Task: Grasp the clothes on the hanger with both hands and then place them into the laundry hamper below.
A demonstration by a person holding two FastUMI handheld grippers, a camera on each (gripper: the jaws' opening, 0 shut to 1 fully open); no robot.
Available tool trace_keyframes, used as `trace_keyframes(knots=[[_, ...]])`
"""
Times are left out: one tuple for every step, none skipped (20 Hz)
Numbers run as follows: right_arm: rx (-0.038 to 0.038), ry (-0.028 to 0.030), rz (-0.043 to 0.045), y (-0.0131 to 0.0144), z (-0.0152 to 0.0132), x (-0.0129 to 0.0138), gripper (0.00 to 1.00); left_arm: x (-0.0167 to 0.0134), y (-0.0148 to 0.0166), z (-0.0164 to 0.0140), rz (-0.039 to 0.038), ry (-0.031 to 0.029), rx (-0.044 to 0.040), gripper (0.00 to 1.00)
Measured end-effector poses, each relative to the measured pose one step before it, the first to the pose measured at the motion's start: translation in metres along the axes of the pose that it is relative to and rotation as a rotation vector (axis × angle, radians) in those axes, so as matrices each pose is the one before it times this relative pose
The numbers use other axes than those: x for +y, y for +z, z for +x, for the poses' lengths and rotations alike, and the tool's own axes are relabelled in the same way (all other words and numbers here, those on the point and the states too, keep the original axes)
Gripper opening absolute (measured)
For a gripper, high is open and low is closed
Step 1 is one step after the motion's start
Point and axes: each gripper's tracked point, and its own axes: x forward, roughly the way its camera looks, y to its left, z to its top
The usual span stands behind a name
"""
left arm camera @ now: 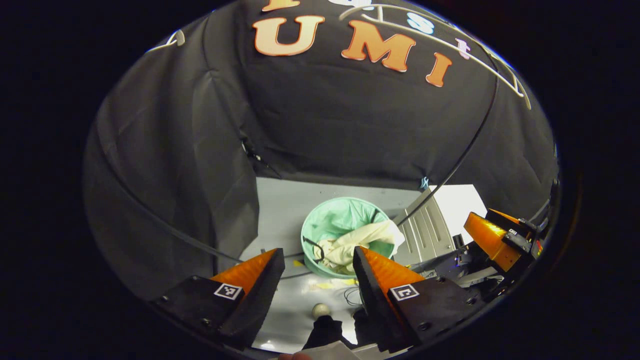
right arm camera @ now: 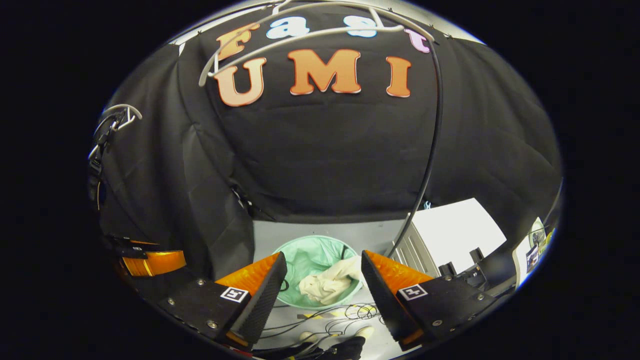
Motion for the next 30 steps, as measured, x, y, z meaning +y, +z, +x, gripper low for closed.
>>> trace_keyframes(knots=[[-0.02457, -0.00056, -0.00272, 0.01086, -0.00676, 0.00025, 0.94, -0.00297, 0.00886, -0.00766, 0.01216, -0.00995, -0.02248, 0.92], [-0.02382, -0.00052, -0.00215, 0.01204, -0.00662, -0.00095, 0.94, -0.00184, 0.00766, -0.00663, 0.01306, -0.00053, -0.02762, 0.92], [-0.02089, -0.00066, -0.0024, 0.00984, -0.006, -0.00151, 0.94, -0.00065, 0.01075, -0.00529, 0.01257, 0.00142, -0.0293, 0.92], [-0.01893, -0.00093, -0.00044, 0.00955, -0.00634, -0.0015, 0.94, -0.00169, 0.01052, -0.00365, 0.00883, 0.00117, -0.02771, 0.92], [-0.01903, -0.0029, 0.00069, 0.00918, -0.00616, -0.00187, 0.93, -0.00236, 0.01063, -0.00358, 0.00525, -0.00523, -0.02994, 0.92], [-0.01858, -0.00447, -0.00039, 0.00905, -0.00449, -0.00262, 0.93, -0.00214, 0.00957, -0.00473, 0.00467, -0.00376, -0.02323, 0.97], [-0.01221, -0.00491, -0.00159, 0.00935, -0.00031, -0.00065, 0.93, -0.00212, 0.00824, -0.00196, 0.00713, 0.00182, -0.02071, 0.93], [-0.01342, -0.003, 0.00059, 0.0069, -0.00508, -0.0021, 0.93, -0.00139, 0.00459, -0.00552, 0.00747, 0.00025, -0.02322, 0.97], [-0.01202, -0.0042, 0.00158, 0.00635, -0.00454, -0.00202, 0.93, -0.00126, 0.00772, -0.00327, 0.00849, -0.00182, -0.01808, 0.93], [-0.01474, -0.00399, 0.00193, 0.00801, -0.00551, -0.00169, 0.93, -0.00198, 0.00465, -0.00338, 0.00858, -0.00598, -0.01599, 0.93], [-0.01509, -0.00491, 0.00245, 0.00525, -0.00458, -0.00216, 0.93, -0.00287, 0.00343, -0.00397, 0.01007, -0.00845, -0.01035, 0.93], [-0.01609, -0.00142, 0.00264, 0.00651, -0.00335, -0.00212, 0.94, -0.00462, 0.00207, -0.00474, 0.00788, -0.00926, -0.0102, 0.93], [-0.01223, 0.00352, 0.00686, 0.00547, -0.00482, -0.00092, 0.93, -0.00509, 0.00169, -0.0029, 0.00636, -0.01051, -0.01201, 0.93], [-0.00776, -0.00333, 0.00696, 0.00356, -0.00502, -0.00312, 0.93, -0.00399, 0.00561, -0.00248, 0.00392, -0.00991, -0.01286, 0.93], [-0.01129, -0.00633, 0.00795, 0.00606, -0.00323, -0.00449, 0.93, -0.00434, 0.00441, -0.0035, 0.00463, -0.0071, -0.01295, 0.93], [-0.01268, -0.00354, 0.00406, 0.00589, -0.00396, -0.00328, 0.93, -0.00261, 0.00648, -0.00348, 0.00477, -0.00245, -0.01735, 0.93], [-0.01222, -0.00279, -0.00073, 0.00595, -0.00405, -0.00274, 0.93, -0.0012, 0.00637, -0.00457, 0.00601, 0.00014, -0.01895, 0.93], [-0.01251, -0.00546, -0.00502, 0.00222, -0.01082, -0.00554, 0.93, -0.00388, 0.00745, -0.00495, 0.00906, -0.00615, -0.02568, 0.93], [-0.01178, -0.0052, -0.00184, 0.00563, -0.00344, -0.00334, 0.93, -0.00201, 0.00817, -0.00227, 0.00964, -0.0028, -0.03071, 0.93], [-0.00736, 0.00026, 0.00357, 0.00389, -0.0039, -0.0009, 0.93, -0.00204, 0.00897, -0.00548, 0.0097, 0.00039, -0.02566, 0.93], [-0.01364, 0.00414, 0.00755, 0.0069, -0.00632, 0.00026, 0.93, -0.00229, 0.00705, -0.00842, 0.0061, -0.00082, -0.02723, 0.96], [-0.01907, 0.00146, 0.00566, 0.01008, -0.0063, -0.00051, 0.93, -0.0026, 0.01059, -0.00522, 0.00159, -0.00132, -0.02863, 0.93], [-0.02344, -0.00094, -0.00154, 0.00936, -0.00539, -0.00081, 0.93, -0.00224, 0.01098, -0.00306, -0.001, 0.00184, -0.02656, 0.93], [-0.02539, -0.00266, -0.00892, 0.01014, -0.00496, -0.00308, 0.93, -0.00019, 0.01022, -0.00405, 0.00159, 0.00241, -0.0273, 0.92], [-0.02526, -0.00514, -0.01177, 0.00902, -0.00482, -0.00289, 0.93, 0.00157, 0.01202, -0.00364, 0.00623, 0.01234, -0.02986, 0.88], [-0.02196, 0.00375, -0.00749, 0.00873, -0.00478, -0.00179, 0.93, 0.00372, 0.01189, -0.00312, 0.0081, 0.02007, -0.03551, 0.88], [-0.0196, 0.01373, -0.00368, 0.00828, -0.00233, 0.00268, 0.93, 0.00457, 0.00812, -0.0013, 0.00689, 0.0165, -0.03701, 0.9], [-0.01907, 0.00814, -0.00165, 0.01029, -0.00309, -0.00034, 0.88, 0.00557, 0.00936, -0.00199, 0.003, 0.01493, -0.0305, 0.96], [-0.01912, -0.00103, -0.00317, 0.01034, -0.00247, -0.00178, 0.93, -0.00046, 0.00596, -0.00479, -0.0037, 0.01043, -0.02706, 0.97], [-0.01956, -0.0043, -0.00672, 0.00749, -0.00408, -0.00511, 0.93, -0.0025, 0.00686, -0.00427, -0.00949, 0.00611, -0.02379, 0.98]])
